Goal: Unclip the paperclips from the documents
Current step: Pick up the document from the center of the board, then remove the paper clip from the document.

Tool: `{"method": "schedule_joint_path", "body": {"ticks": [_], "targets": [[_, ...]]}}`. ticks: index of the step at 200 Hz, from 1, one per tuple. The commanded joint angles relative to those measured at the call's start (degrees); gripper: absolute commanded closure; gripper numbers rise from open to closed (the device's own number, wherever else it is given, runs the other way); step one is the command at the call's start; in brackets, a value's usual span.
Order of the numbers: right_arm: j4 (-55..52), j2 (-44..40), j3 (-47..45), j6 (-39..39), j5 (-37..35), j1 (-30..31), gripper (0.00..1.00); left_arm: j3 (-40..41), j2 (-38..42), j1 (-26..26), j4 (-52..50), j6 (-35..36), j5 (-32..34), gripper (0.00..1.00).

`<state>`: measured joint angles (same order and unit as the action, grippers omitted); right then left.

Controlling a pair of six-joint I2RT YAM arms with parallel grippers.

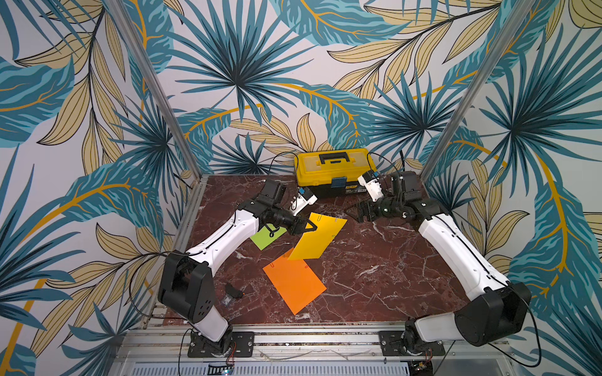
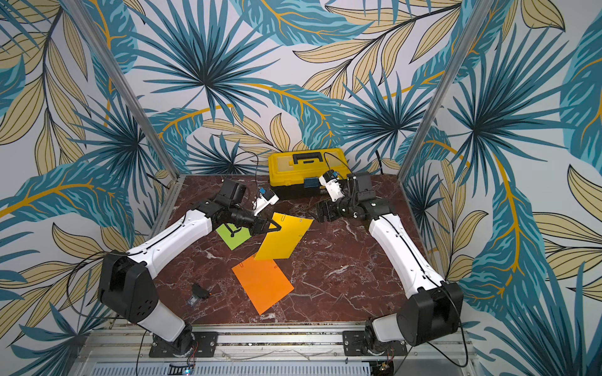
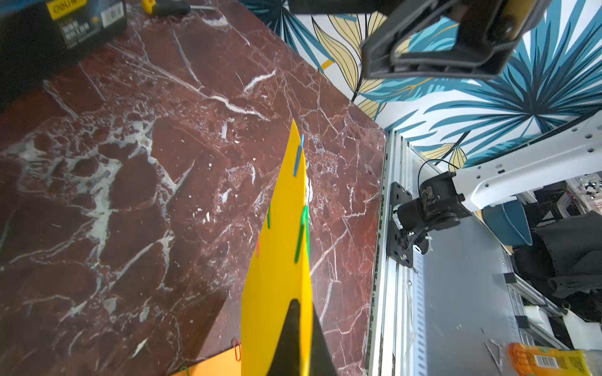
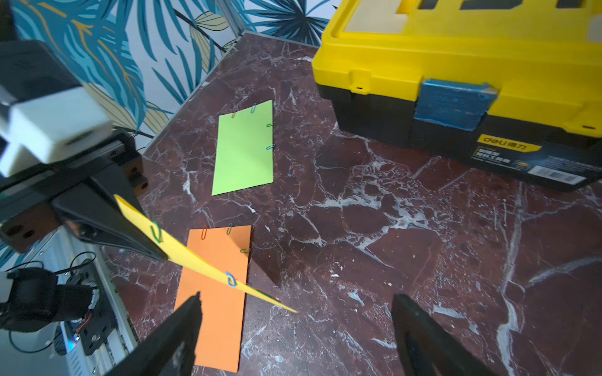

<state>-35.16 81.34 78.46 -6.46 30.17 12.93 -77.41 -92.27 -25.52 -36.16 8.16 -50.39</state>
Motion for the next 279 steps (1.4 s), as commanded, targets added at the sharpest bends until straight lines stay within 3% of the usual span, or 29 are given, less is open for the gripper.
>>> {"method": "schedule_joint_path", "body": {"ticks": [1, 39, 134, 279], "targets": [[-3.3, -0.1, 1.6, -4.4, 5.8, 1.1, 0.1, -0.5, 2.0, -0.4, -6.1, 3.2, -1.5, 1.0], [-4.3, 2.3, 2.1, -7.5, 12.1, 3.0, 0.18, -0.5, 2.3, -0.5, -9.0, 4.5, -2.7, 1.0], [-1.1, 7.2, 2.9, -10.5, 16.9, 6.5, 0.25, -2.9, 1.1, -0.6, -11.6, 6.5, -4.9, 1.0], [-1.1, 10.5, 3.7, -10.3, 25.3, 10.1, 0.45, -2.2, 1.8, -0.7, -11.6, 7.3, -6.3, 1.0]]}}
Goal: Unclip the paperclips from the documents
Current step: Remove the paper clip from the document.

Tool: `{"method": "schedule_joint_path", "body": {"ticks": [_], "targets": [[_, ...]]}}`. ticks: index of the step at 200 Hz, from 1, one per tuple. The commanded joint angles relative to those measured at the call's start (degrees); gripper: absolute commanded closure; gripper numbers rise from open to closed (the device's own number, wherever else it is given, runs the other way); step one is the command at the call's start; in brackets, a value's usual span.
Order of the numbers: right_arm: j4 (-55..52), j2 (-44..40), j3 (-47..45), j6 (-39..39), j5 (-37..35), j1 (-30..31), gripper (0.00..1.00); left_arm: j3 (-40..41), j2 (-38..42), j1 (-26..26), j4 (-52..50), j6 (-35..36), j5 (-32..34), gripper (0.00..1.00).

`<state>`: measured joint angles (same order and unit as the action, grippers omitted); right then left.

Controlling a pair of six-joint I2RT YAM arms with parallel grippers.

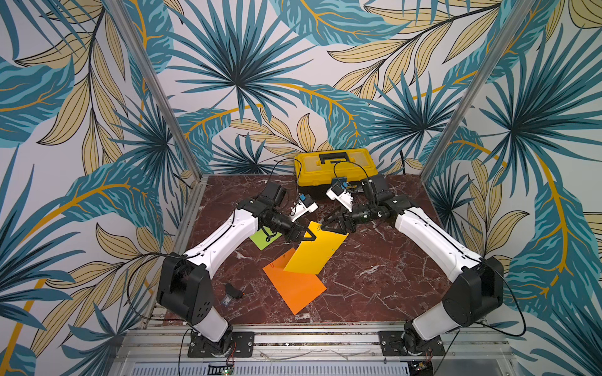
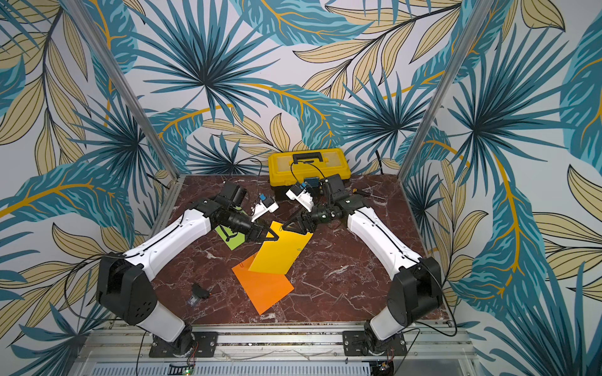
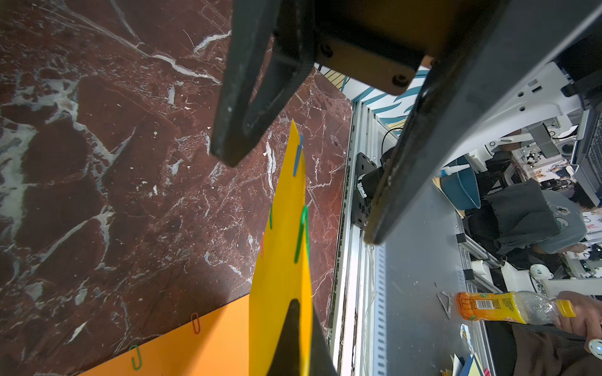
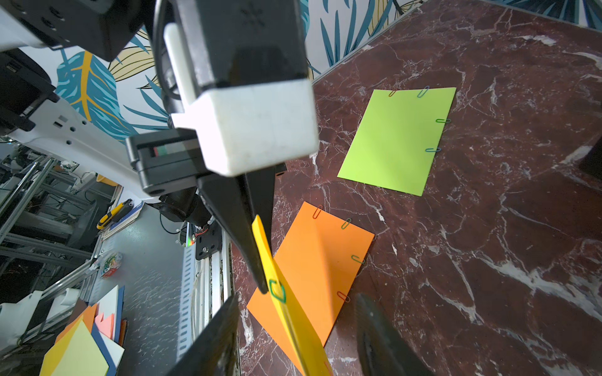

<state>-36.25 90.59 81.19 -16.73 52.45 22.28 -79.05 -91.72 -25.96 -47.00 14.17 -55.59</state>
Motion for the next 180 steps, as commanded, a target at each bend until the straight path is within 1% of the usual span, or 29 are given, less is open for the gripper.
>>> {"method": "schedule_joint_path", "body": {"ticks": [1, 30, 44, 59, 69, 109, 147, 180], "targets": [[0.0, 1.3, 1.0, 0.0, 3.0, 0.8, 0.45, -0.5, 1.3, -0.3, -0.7, 1.3, -1.1, 1.0], [-0.4, 1.6, 1.2, -0.1, 3.4, 1.1, 0.52, -0.3, 1.3, -0.2, -0.7, 1.5, -1.0, 1.0], [-0.4, 1.5, 1.2, -0.1, 3.8, 1.1, 0.58, -0.2, 1.3, -0.3, -0.7, 1.5, -0.8, 1.0], [-0.6, 1.3, 1.1, -0.1, 3.9, 1.2, 0.63, 0.0, 1.4, -0.2, -0.7, 1.6, -0.7, 1.0], [-0.6, 1.3, 1.1, -0.1, 4.1, 1.1, 0.65, 0.1, 1.4, -0.3, -0.7, 1.6, -0.7, 1.0], [-0.7, 1.3, 1.1, 0.1, 4.4, 1.1, 0.79, 0.5, 1.5, -0.2, -0.7, 1.9, 0.0, 1.0], [-0.7, 1.3, 1.3, 0.3, 4.3, 1.1, 0.87, 1.1, 1.7, -0.2, -0.7, 2.0, 0.3, 1.0], [-0.8, 1.3, 1.3, 0.4, 4.4, 1.1, 0.89, 1.2, 1.9, -0.3, -0.8, 2.0, 0.5, 1.0]]}}
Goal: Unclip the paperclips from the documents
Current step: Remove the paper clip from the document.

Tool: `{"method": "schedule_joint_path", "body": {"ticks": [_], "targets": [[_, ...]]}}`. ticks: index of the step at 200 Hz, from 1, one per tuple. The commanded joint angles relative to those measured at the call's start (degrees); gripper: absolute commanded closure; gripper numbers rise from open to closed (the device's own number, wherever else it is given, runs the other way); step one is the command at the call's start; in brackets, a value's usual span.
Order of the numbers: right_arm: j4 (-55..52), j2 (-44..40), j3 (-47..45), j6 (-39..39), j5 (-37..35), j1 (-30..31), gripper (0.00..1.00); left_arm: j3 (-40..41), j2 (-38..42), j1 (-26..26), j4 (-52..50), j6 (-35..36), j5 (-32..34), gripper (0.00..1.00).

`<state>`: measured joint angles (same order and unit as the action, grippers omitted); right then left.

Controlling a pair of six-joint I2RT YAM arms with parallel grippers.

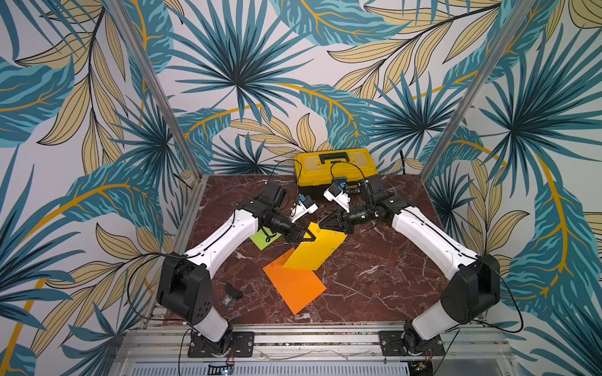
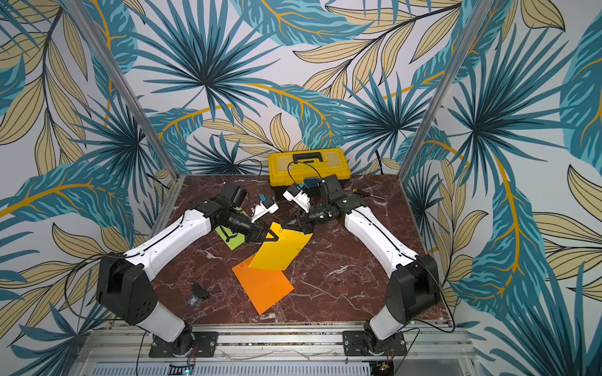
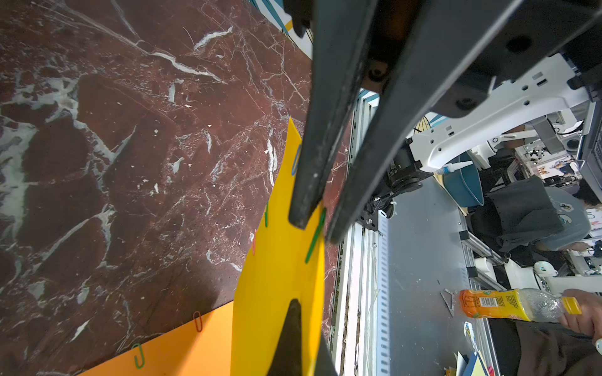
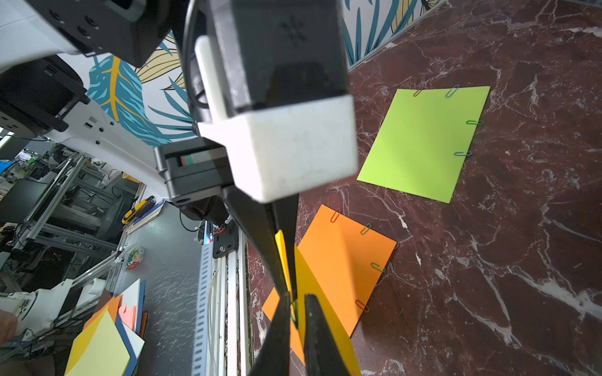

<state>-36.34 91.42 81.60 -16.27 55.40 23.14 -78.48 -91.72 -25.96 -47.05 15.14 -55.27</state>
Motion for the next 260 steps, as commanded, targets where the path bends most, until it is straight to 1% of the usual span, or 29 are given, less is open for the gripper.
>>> {"method": "schedule_joint_path", "body": {"ticks": [1, 15, 25, 76, 87, 260], "targets": [[-0.7, 0.4, 0.9, 0.0, 1.5, 0.3, 0.89, 0.7, 1.9, -0.3, -0.7, 1.1, 0.2, 1.0], [-0.7, 0.3, 0.9, 0.1, 1.5, 0.3, 0.9, 0.8, 1.8, -0.2, -0.7, 1.1, 0.4, 1.0], [-0.9, 0.4, 0.9, 0.0, 1.4, 0.3, 0.93, 0.6, 1.8, -0.2, -0.7, 1.1, 0.3, 1.0], [-1.5, 0.5, 1.0, -0.2, 1.4, 0.2, 0.97, 0.6, 2.1, -0.2, -0.7, 1.1, 0.7, 1.0], [-1.6, 0.5, 1.0, -0.2, 1.4, 0.3, 1.0, 0.6, 2.1, -0.2, -0.7, 1.1, 0.8, 1.0], [-0.8, 0.4, 1.5, 0.9, -0.7, 0.0, 1.0, 1.8, 1.6, -0.3, -0.6, 1.2, 1.5, 1.0]]}}
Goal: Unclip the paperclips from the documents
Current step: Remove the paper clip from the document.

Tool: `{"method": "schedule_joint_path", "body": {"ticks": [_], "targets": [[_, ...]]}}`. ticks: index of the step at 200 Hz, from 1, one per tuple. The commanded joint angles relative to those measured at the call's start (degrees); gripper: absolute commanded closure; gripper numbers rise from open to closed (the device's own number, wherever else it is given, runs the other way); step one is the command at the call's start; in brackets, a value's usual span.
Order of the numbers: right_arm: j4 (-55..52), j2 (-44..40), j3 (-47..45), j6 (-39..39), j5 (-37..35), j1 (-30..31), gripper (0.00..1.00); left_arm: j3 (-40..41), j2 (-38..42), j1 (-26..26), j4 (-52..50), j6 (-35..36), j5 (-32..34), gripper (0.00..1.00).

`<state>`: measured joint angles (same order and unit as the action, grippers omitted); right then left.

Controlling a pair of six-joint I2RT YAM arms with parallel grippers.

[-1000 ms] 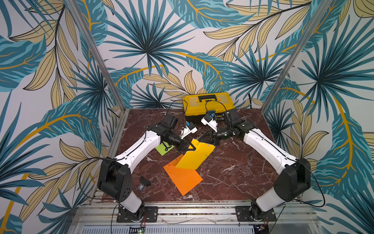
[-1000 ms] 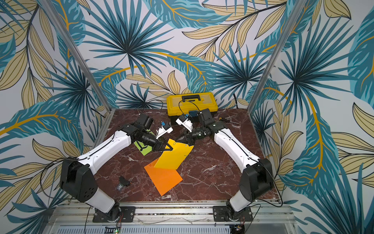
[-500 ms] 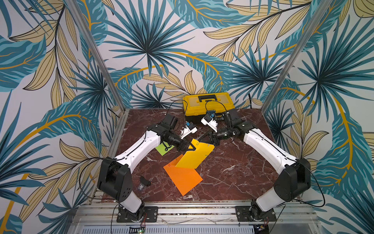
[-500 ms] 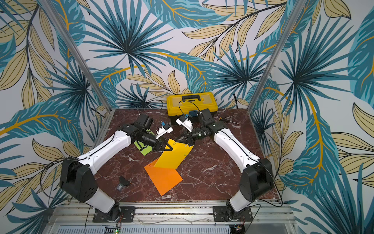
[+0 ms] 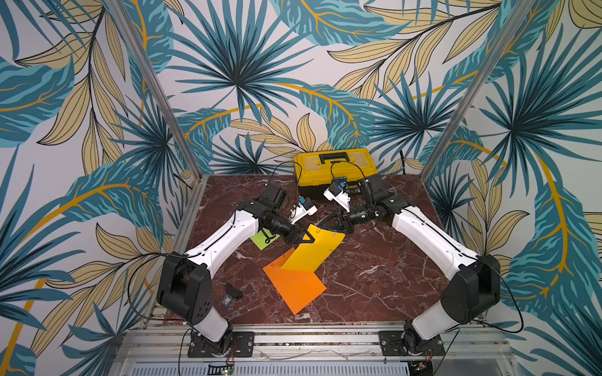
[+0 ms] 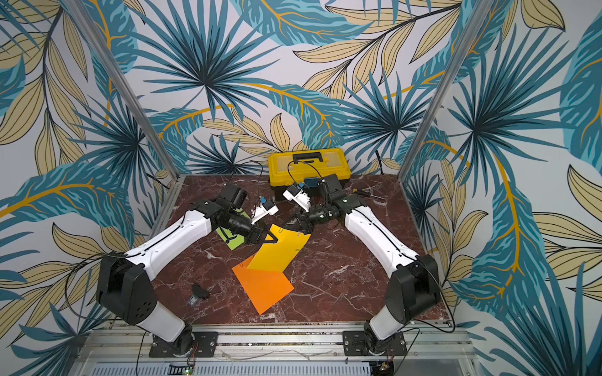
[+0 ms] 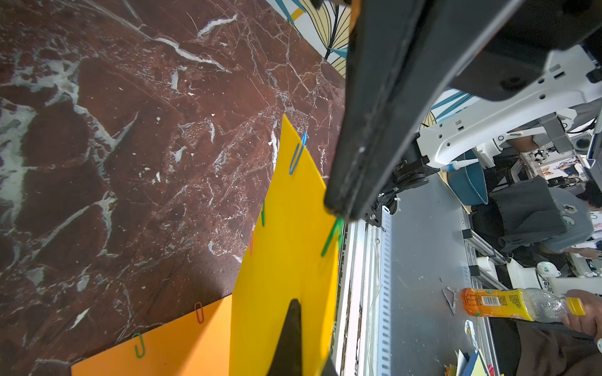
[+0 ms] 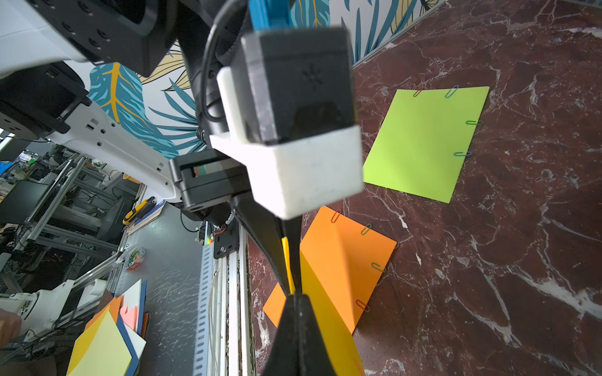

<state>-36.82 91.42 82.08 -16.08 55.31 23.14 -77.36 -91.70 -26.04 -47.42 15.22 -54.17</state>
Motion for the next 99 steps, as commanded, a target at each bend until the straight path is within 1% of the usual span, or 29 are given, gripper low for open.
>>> {"method": "schedule_joint_path", "body": {"ticks": [1, 61, 82, 99], "targets": [[-0.3, 0.4, 1.1, 0.7, -0.6, 0.0, 1.0, 0.7, 1.6, -0.2, -0.3, 1.1, 0.4, 1.0], [4.1, -0.5, 0.9, 5.7, -0.6, -3.2, 1.0, 0.3, 1.9, -0.3, -0.3, 1.3, 1.1, 1.0], [5.4, -1.1, 0.8, 7.5, -1.4, -5.0, 1.0, 0.0, 1.8, -0.3, -0.4, 1.4, 1.3, 1.0], [6.5, -1.7, 0.1, 10.0, -3.6, -6.7, 1.0, -0.3, 1.8, -0.2, -0.3, 1.4, 1.5, 1.0]]}}
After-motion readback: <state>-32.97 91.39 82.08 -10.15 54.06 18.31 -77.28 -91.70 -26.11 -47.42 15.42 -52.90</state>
